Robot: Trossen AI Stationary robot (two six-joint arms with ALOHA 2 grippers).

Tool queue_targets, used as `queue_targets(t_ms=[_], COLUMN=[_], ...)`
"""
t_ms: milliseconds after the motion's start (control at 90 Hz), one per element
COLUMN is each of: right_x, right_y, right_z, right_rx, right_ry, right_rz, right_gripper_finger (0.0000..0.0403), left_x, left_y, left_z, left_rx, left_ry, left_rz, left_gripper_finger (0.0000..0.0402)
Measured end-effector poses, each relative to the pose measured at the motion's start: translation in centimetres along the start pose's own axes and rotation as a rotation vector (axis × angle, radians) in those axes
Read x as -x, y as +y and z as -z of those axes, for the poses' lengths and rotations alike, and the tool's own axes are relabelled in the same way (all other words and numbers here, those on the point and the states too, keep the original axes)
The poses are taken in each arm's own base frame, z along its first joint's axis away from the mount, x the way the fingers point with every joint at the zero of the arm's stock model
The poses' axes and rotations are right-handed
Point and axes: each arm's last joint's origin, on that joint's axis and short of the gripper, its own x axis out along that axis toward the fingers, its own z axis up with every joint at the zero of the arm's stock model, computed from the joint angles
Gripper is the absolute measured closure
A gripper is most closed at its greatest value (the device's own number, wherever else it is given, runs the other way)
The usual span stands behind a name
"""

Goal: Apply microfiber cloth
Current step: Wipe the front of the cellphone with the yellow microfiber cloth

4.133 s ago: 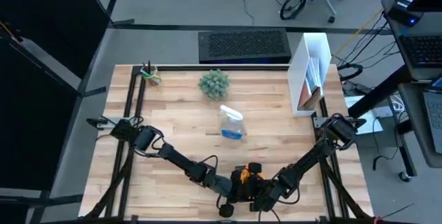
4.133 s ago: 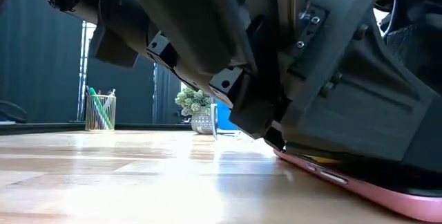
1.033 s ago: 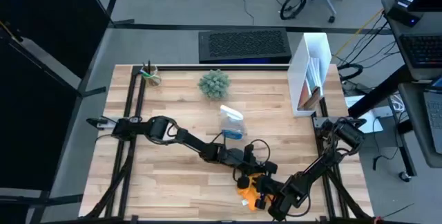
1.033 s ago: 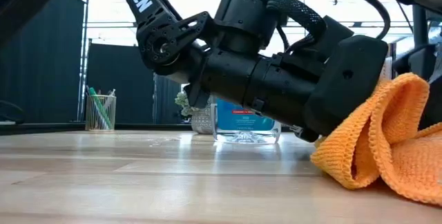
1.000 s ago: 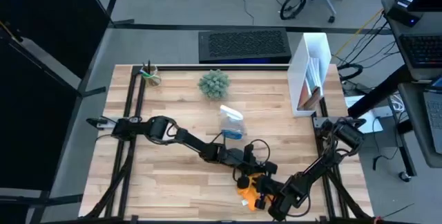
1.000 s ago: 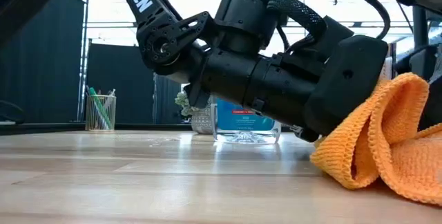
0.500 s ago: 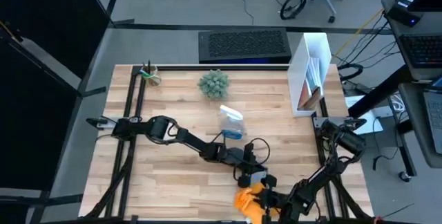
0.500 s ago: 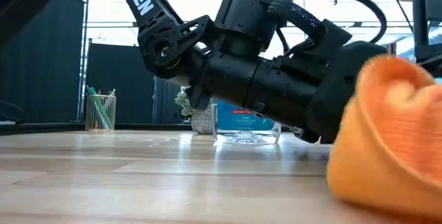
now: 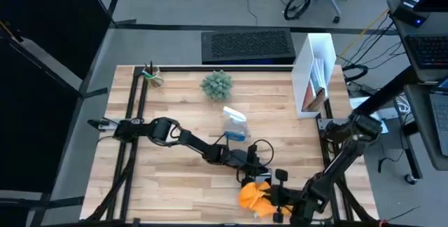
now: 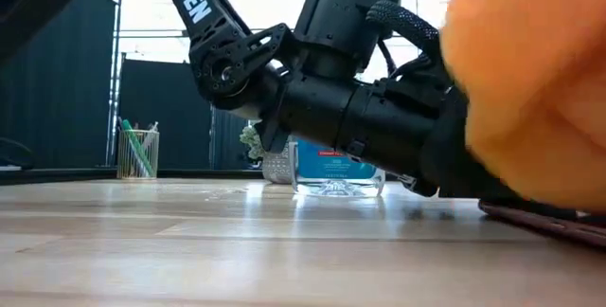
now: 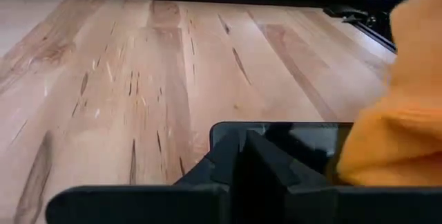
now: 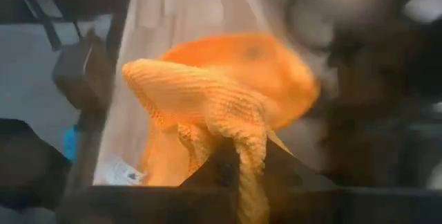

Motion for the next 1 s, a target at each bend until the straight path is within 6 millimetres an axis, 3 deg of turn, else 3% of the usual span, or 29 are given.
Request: queue_targets(t_ms=[100,244,433,1000], right_x=[-0.3,-2.9,-5.5,-3.9], right_y=[-0.7,-0.8,1.1,2.8], right_z=[0.9,3.5,4.8,5.0], right_rx=[0.002,-0.064,-0.128,-0.163], right_ry=[0.047,0.090,0.059,0.117], right_rz=[0.069,0.156,0.048,-0.132], right_gripper_finger=[0.0399,0.0399,0.0399,0.0399], left_x=[0.0,0.0,0.0,0.0], left_y=[0.0,0.0,-0.1,0.1], left_z=[-0.1,-0.1,-0.1,0.0], left_rx=[0.000,0.000,0.001,0.023], left_ry=[-0.012,-0.013,-0.011,0.002], left_rz=[0.001,0.001,0.013,0.010], left_gripper_finger=[0.0387,0.0387,0.0387,0.0387])
